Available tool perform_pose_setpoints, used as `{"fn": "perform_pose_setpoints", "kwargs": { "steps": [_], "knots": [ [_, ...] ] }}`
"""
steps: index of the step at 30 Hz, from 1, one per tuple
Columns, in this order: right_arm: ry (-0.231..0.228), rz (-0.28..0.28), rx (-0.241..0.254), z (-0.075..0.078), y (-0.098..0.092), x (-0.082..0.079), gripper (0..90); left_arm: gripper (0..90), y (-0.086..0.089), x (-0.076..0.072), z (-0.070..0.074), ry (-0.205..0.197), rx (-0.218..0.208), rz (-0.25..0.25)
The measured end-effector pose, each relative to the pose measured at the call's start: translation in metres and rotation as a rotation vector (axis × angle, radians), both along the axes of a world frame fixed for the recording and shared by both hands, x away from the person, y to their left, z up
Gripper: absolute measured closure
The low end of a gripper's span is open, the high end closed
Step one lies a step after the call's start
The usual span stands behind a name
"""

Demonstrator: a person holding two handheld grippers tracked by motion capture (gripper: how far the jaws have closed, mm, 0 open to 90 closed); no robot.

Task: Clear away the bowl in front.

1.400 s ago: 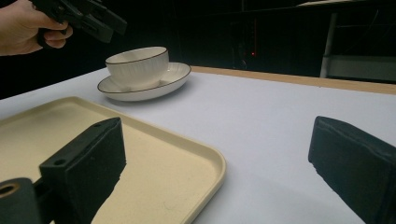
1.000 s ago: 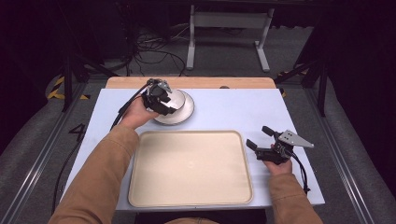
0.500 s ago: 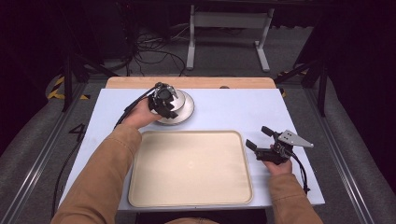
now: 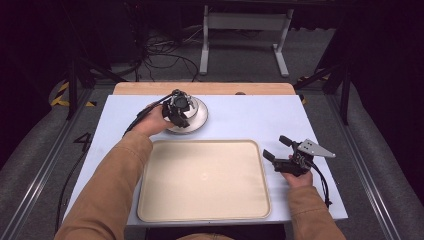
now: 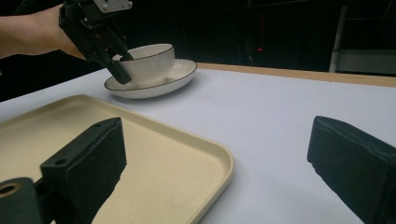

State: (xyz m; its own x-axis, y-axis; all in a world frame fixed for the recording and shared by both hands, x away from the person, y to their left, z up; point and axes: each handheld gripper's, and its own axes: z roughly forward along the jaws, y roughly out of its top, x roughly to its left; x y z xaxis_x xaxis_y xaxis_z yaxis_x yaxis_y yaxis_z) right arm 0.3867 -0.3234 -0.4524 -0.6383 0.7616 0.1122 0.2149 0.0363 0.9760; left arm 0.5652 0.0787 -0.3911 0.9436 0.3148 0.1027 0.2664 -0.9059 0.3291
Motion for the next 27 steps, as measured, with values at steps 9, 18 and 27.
{"fn": "perform_pose_setpoints", "kwargs": {
  "steps": [9, 18, 27],
  "knots": [
    [0.003, 0.001, 0.002, 0.0, 0.0, 0.0, 4.9, 82.2, -0.006, 0.001, 0.003, -0.001, 0.051, -0.061],
    [0.005, 0.002, 0.005, 0.0, 0.0, 0.0, 5.0, 84.0, -0.007, -0.001, 0.004, -0.032, 0.089, -0.096],
    [0.007, 0.001, 0.004, 0.0, 0.0, 0.0, 5.1, 84.2, -0.014, -0.004, 0.005, -0.065, 0.12, -0.105]
  ]
}}
